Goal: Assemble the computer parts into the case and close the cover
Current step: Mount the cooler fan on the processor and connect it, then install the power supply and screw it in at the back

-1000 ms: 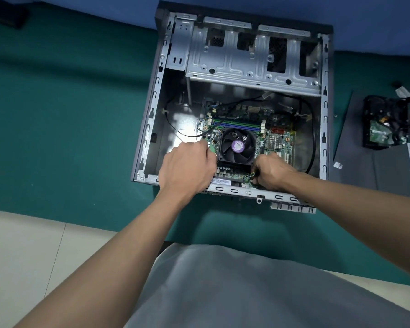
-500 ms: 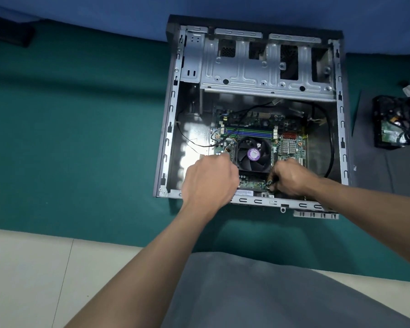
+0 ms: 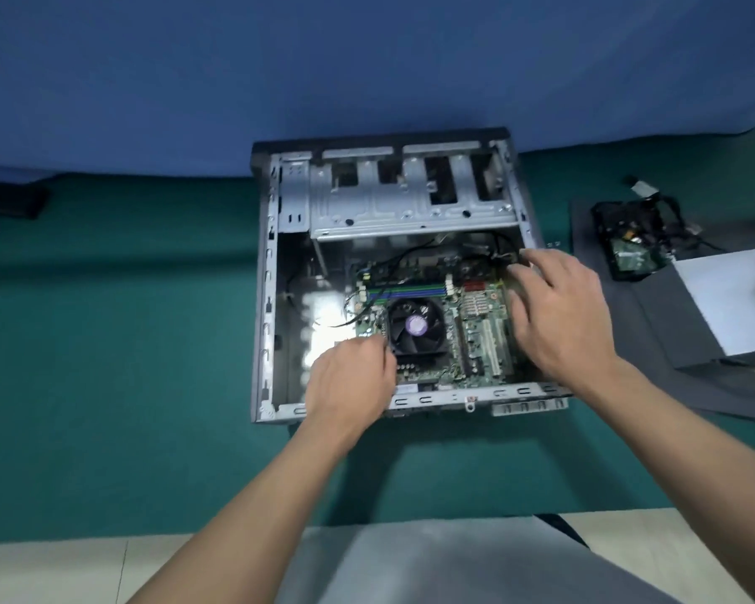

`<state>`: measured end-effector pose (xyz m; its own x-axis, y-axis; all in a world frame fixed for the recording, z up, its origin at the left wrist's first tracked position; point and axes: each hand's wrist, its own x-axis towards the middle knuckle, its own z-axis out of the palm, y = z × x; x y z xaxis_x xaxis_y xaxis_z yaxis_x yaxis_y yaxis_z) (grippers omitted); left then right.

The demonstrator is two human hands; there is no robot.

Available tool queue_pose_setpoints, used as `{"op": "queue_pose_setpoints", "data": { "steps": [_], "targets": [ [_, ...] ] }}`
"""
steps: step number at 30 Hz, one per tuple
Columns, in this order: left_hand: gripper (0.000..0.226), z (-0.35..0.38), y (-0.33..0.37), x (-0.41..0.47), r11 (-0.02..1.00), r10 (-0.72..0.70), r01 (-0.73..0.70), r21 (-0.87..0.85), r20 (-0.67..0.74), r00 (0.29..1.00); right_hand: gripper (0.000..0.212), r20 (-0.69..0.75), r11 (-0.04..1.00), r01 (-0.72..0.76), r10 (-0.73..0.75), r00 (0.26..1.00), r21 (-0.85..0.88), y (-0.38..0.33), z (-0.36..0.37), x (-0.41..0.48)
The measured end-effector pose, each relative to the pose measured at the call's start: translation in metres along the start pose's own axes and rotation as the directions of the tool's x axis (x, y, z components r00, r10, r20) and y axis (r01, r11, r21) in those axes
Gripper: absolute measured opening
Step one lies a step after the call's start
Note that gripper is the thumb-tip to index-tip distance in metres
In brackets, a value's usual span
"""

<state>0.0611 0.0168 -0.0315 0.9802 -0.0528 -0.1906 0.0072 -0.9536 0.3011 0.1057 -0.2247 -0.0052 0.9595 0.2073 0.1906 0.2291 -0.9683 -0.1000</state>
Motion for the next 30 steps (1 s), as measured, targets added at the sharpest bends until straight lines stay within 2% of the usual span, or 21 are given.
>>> {"op": "queue_pose_setpoints", "data": {
  "steps": [1, 4, 7, 10, 12, 13, 15, 17, 19, 21, 24, 30],
  "targets": [
    [0.024, -0.001, 0.002, 0.000, 1.000, 0.007, -0.006, 0.031, -0.025, 1.000, 0.030, 0.021, 0.999, -0.052, 0.052, 0.998, 0.010, 0.005, 0.002, -0.007],
    [0.022, -0.002, 0.019, 0.000, 0.998, 0.033, -0.026, 0.060, -0.112, 0.993, 0.037, 0.151, 0.947, -0.215, 0.183, 0.972, 0.240, 0.013, 0.013, -0.020],
    [0.022, 0.007, 0.062, 0.001, 0.994, 0.109, -0.105, 0.035, -0.179, 0.978, 0.039, 0.120, 0.896, -0.229, 0.198, 0.973, 0.381, 0.013, 0.017, -0.017],
    [0.031, 0.024, 0.120, 0.001, 0.990, 0.135, -0.140, -0.007, -0.215, 0.967, 0.035, 0.113, 0.734, -0.304, 0.299, 0.947, 0.607, 0.022, 0.010, -0.025],
    [0.040, 0.037, 0.162, 0.004, 0.990, 0.117, -0.131, -0.052, -0.211, 0.970, 0.032, 0.116, 0.657, -0.330, 0.347, 0.931, 0.678, 0.044, 0.004, -0.040],
    [0.045, 0.043, 0.181, 0.006, 0.990, 0.106, -0.122, -0.065, -0.204, 0.973, 0.031, 0.121, 0.652, -0.342, 0.360, 0.925, 0.677, 0.061, 0.001, -0.049],
    [0.055, 0.053, 0.215, 0.013, 0.995, 0.077, -0.086, -0.042, -0.178, 0.981, 0.031, 0.118, 0.718, -0.372, 0.379, 0.918, 0.588, 0.108, -0.003, -0.064],
    [0.062, 0.062, 0.239, 0.023, 0.999, 0.019, -0.015, 0.033, -0.134, 0.991, 0.038, 0.115, 0.821, -0.425, 0.413, 0.903, 0.382, 0.162, -0.007, -0.075],
    [0.065, 0.068, 0.252, 0.033, 0.992, -0.054, 0.066, 0.104, -0.114, 0.992, 0.052, 0.130, 0.866, -0.480, 0.464, 0.876, 0.142, 0.214, -0.012, -0.080],
    [0.065, 0.072, 0.258, 0.038, 0.982, -0.096, 0.113, 0.153, -0.118, 0.988, 0.073, 0.201, 0.823, -0.568, 0.558, 0.805, -0.010, 0.256, -0.015, -0.084],
    [0.056, 0.077, 0.263, 0.041, 0.967, -0.106, 0.133, 0.217, -0.133, 0.985, 0.101, 0.339, 0.718, -0.689, 0.675, 0.655, -0.098, 0.298, -0.013, -0.084],
    [0.043, 0.080, 0.265, 0.041, 0.953, -0.112, 0.140, 0.269, -0.115, 0.987, 0.144, 0.535, 0.710, -0.673, 0.658, 0.530, -0.207, 0.314, -0.003, -0.059]
  ]
}}
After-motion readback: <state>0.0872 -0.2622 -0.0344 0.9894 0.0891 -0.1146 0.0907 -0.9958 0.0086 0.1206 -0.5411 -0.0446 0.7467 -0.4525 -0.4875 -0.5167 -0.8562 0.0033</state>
